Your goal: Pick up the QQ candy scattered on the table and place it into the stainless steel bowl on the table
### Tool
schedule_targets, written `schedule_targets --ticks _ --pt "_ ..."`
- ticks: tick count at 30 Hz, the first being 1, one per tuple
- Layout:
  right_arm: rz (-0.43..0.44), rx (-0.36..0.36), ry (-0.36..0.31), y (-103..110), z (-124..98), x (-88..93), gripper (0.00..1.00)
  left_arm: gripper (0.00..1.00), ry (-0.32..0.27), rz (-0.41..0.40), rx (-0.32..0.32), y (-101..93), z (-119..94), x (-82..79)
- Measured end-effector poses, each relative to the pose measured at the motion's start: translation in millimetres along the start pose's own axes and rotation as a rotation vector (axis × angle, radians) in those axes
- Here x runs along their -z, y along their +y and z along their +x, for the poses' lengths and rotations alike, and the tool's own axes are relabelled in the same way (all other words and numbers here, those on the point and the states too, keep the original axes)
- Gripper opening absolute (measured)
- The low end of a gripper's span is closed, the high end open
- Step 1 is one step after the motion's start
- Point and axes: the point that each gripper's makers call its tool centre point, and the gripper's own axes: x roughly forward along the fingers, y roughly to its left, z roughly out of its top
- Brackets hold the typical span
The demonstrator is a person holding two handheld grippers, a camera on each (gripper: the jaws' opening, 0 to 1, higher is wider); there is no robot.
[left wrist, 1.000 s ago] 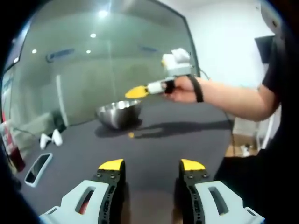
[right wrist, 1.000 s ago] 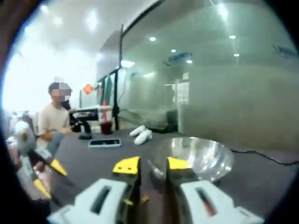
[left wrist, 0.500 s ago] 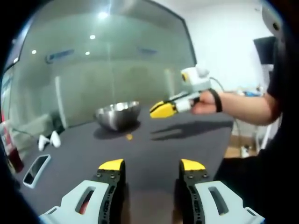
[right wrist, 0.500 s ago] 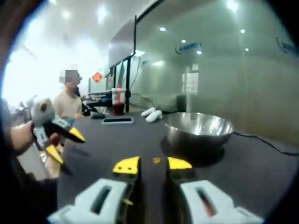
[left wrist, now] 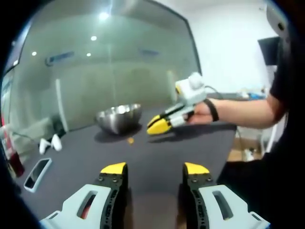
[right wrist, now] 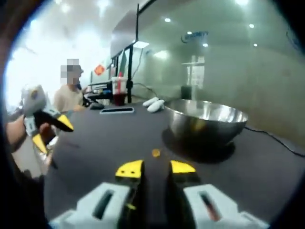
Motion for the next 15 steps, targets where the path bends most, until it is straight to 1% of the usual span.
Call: schedule_targets --ticks 2,4,7,10,12,14,15 --pt "-0.008 -0.002 0.004 -1 6 -0.6 0.21 0.47 0.0 -0.002 -0.001 -0.2 0 -0.3" --pt "0.003 -0.014 0.011 0 13 0.2 0.21 0.47 -0.003 0.0 0.001 -1.2 0 -1.9" --pt "-0.026 -0.014 0.03 1 21 2.0 0.21 0.47 -0.004 0.001 0.002 -1.6 1 -2.4" --pt "0.011 -0.035 0.035 4 31 2.1 0.21 0.47 -0.003 -0.001 0.002 -2.3 2 -1.8" --pt "-0.009 -0.023 0.04 4 38 0.8 0.2 0.47 -0.003 -0.001 0.005 -3.6 3 -1.6" --pt "-0.001 -0.033 0.044 5 45 0.8 0.2 0.47 -0.004 0.0 0.007 -4.6 3 -1.4" --pt "0.008 -0.035 0.057 5 48 3.3 0.2 0.47 -0.004 -0.001 0.008 -4.8 3 -1.3"
